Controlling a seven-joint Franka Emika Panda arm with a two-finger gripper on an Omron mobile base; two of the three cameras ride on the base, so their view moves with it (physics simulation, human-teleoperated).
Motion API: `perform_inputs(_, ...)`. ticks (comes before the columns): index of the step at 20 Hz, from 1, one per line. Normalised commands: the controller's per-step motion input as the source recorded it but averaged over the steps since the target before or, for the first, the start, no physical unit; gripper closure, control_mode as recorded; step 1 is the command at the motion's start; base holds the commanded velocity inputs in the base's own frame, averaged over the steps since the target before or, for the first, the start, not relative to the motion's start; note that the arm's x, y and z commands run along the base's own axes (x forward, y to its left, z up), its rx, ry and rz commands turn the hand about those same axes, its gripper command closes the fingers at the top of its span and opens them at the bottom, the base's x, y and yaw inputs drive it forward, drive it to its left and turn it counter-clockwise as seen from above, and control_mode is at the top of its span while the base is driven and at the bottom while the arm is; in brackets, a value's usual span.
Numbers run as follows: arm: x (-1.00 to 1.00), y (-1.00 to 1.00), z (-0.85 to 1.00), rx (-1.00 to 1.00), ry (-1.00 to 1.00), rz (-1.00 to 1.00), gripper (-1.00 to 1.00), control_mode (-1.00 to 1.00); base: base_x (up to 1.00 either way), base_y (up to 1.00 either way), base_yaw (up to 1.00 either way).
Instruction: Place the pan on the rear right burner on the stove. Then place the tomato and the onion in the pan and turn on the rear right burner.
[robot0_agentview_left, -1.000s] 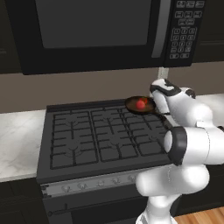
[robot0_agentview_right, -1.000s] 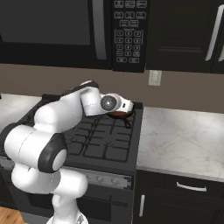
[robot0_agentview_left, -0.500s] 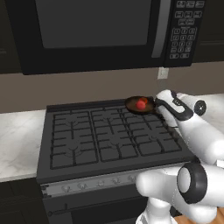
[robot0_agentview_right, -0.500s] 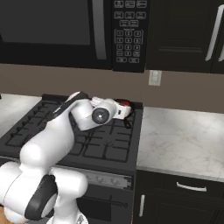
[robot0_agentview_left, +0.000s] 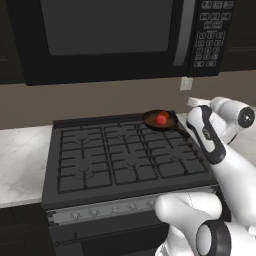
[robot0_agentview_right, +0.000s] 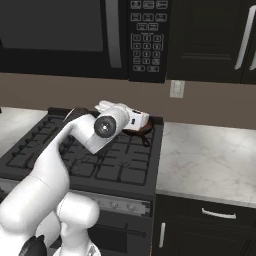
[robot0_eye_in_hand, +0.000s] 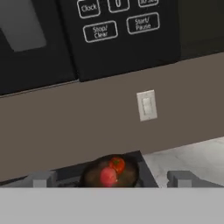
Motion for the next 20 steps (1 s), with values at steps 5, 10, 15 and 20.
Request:
perform_inputs(5,-0.71,-0.35,0.47,0.13,0.19,-0.05,-1.00,-1.00,0.00,0.00,0.00)
perform_inputs(10,-0.79,-0.44,0.33,0.21,0.28,-0.04,-1.00,-1.00,0.00,0.00,0.00)
perform_inputs(15,-0.73,-0.56,0.14,0.38,0.29,-0.01,-1.00,-1.00,0.00,0.00,0.00)
perform_inputs(20,-0.86,-0.29,-0.01,0.50,0.15,0.00,-1.00,-1.00,0.00,0.00,0.00)
